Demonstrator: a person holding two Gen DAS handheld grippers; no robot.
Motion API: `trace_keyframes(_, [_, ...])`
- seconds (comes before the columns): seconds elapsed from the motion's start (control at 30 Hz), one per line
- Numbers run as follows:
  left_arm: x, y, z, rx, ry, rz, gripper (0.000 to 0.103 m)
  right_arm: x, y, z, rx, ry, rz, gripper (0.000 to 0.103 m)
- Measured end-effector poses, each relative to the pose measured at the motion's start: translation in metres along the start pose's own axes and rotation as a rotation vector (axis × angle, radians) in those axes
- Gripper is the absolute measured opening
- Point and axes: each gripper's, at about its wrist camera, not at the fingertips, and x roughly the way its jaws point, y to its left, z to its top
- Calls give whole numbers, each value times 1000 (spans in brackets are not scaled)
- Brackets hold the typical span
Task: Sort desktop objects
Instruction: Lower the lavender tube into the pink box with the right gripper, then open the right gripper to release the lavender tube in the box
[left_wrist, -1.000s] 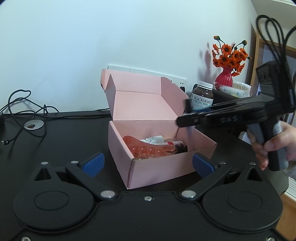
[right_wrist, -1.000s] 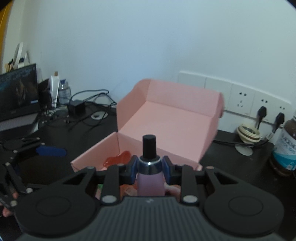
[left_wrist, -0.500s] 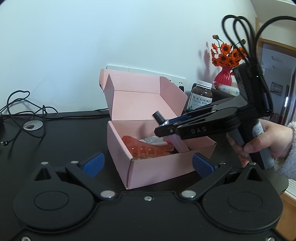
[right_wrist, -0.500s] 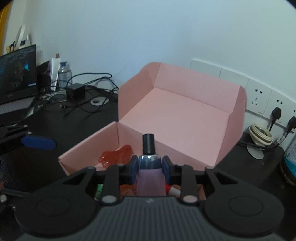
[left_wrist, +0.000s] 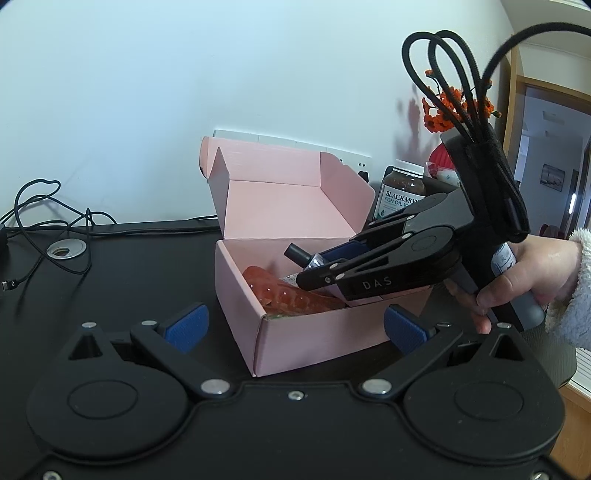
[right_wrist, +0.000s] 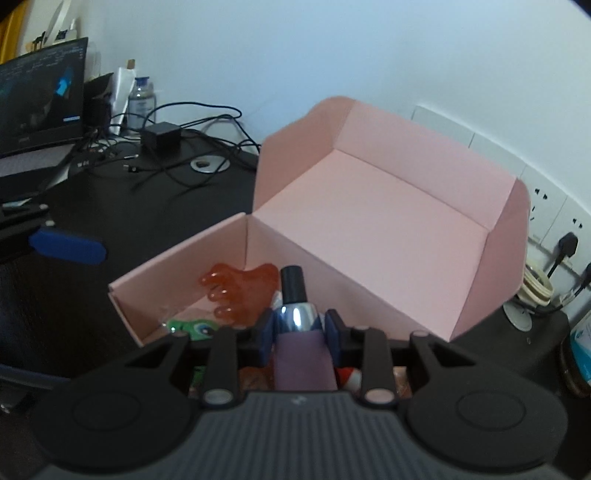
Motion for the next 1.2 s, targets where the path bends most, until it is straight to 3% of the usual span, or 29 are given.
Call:
trace_keyframes(0.67, [0, -2, 0, 10, 0, 0, 103, 8, 1, -3, -7, 27, -29, 32])
trace_keyframes(0.73, [0, -2, 0, 9, 0, 0, 103, 8, 0, -2, 6, 39, -38, 35])
trace_keyframes(0.93, [0, -1, 0, 5, 0, -1, 103, 3, -8, -4, 36, 34, -70, 61])
trace_keyframes(1.2, [0, -1, 0, 3, 2, -2, 103, -25, -1, -1, 11, -42, -33, 66])
